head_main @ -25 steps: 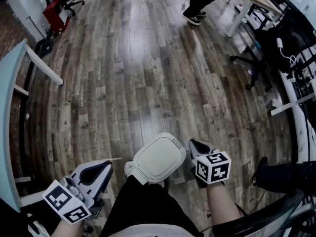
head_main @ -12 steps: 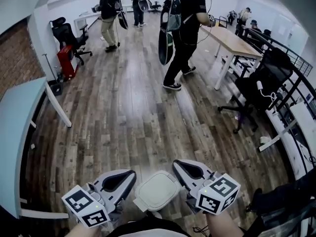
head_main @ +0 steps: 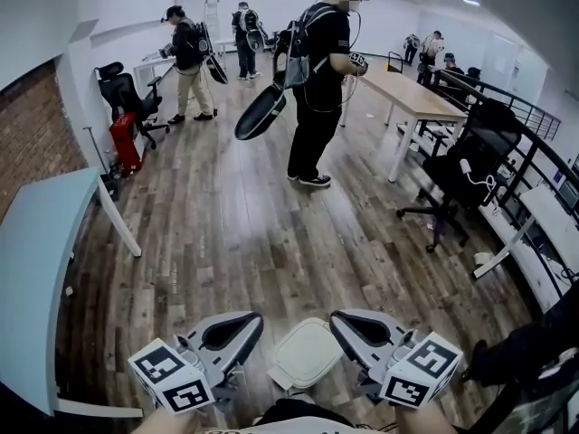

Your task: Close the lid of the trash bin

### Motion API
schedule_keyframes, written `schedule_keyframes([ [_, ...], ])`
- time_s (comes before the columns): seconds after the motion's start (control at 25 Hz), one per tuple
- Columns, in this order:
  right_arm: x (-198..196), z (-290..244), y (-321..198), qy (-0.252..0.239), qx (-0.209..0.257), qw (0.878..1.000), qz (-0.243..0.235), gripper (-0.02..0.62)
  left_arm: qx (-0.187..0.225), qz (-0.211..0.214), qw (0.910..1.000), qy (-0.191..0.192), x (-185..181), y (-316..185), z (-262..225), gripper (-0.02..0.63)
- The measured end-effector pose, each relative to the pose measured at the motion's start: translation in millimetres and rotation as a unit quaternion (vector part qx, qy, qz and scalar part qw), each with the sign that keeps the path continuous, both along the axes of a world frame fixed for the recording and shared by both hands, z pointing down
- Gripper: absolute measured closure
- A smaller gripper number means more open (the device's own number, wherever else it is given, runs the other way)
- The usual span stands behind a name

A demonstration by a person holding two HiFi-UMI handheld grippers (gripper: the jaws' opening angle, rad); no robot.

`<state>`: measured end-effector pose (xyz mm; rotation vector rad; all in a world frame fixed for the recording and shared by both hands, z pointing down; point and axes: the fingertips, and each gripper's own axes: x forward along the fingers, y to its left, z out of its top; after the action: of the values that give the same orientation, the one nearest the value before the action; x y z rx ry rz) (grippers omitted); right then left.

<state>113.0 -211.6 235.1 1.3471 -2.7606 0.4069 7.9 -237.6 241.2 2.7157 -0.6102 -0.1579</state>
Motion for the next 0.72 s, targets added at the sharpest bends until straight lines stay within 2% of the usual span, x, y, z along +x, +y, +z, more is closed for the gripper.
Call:
schedule_keyframes([
  [0.16,1,-13,5,-0.012,0.012,1.000,0.012,0.586,0.017,0.012,0.9997,-0.012,1,9,-6,0.601],
  [0.4,-11,-16,6,0.010,0.027,0.999,0.014,0.586,0.031,0.012,0.9994,-0.001,-10,11,-10,0.601],
  [0.72,-13,-20,2,0.032,0.033,0.999,0.005,0.586,0.034,0.013,0.9994,-0.001,-6,8,-11,0.601],
])
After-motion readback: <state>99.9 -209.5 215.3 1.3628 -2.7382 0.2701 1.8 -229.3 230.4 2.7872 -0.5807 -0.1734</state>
